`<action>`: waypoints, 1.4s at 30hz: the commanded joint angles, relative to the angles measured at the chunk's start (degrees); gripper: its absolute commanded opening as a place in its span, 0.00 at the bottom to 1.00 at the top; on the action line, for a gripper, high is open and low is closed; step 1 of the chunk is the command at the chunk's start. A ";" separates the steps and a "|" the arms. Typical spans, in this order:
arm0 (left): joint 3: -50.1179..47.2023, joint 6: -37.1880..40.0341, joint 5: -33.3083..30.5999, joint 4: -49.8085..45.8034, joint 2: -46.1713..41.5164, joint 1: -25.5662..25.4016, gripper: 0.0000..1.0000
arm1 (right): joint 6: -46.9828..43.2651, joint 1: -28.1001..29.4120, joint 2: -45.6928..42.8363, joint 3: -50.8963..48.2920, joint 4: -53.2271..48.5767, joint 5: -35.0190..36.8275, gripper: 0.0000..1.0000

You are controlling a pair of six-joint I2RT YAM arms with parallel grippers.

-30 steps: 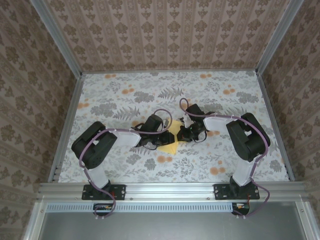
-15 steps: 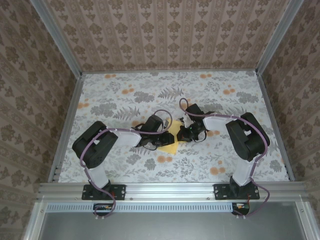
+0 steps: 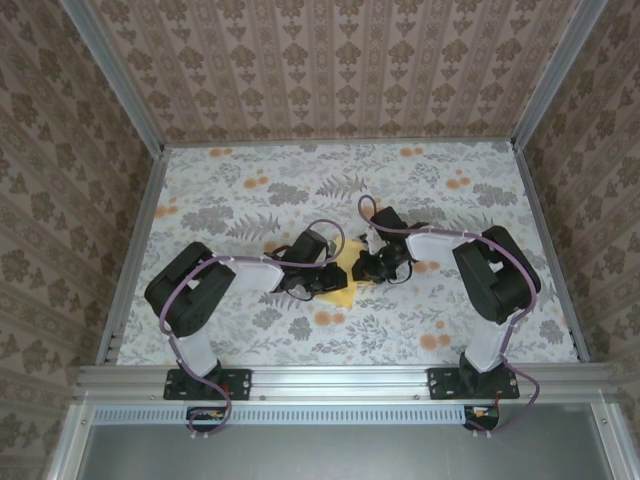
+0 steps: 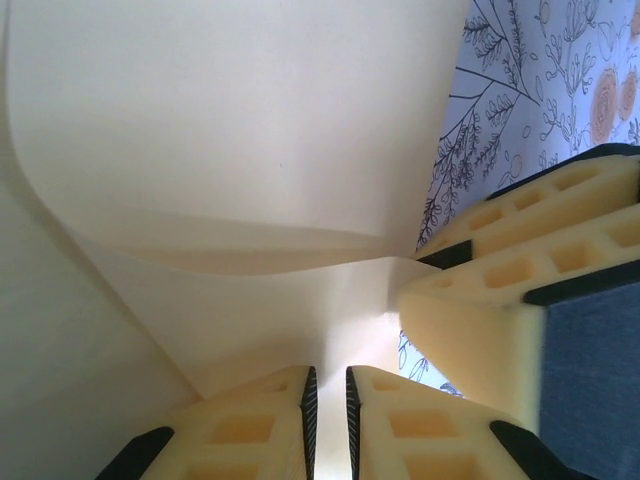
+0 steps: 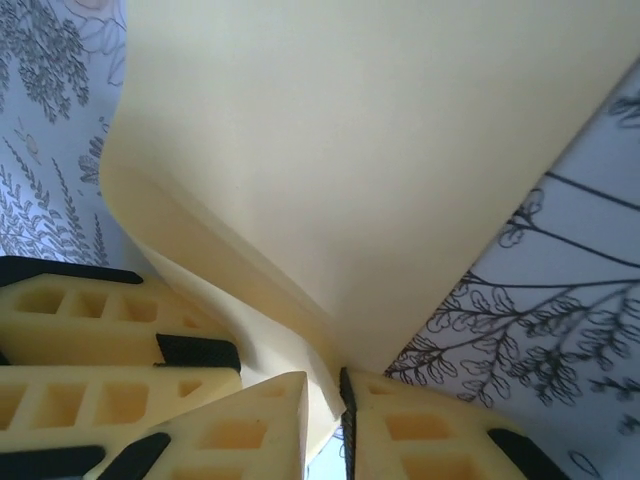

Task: Fold a paper plane with a square sheet of paper (pick it up from the middle)
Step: Fold the triangle a second time at the center of the table.

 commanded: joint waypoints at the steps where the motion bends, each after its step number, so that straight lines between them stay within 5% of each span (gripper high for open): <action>1: 0.55 -1.82 -2.44 -5.95 1.51 -0.38 0.19 | 1.60 -0.26 -6.04 -1.17 0.98 6.18 0.22; 7: 0.48 -2.81 -3.42 -6.39 1.52 -0.43 0.18 | 2.16 -0.07 -9.58 -3.66 2.02 4.80 0.23; 17: 1.03 -3.32 -3.42 -6.25 2.31 -0.70 0.16 | 3.36 2.21 -4.62 -3.75 4.84 -1.40 0.11; 42: -0.04 1.05 -3.12 -1.38 -4.81 3.35 0.17 | 0.47 2.59 4.11 -0.62 -4.27 8.03 0.10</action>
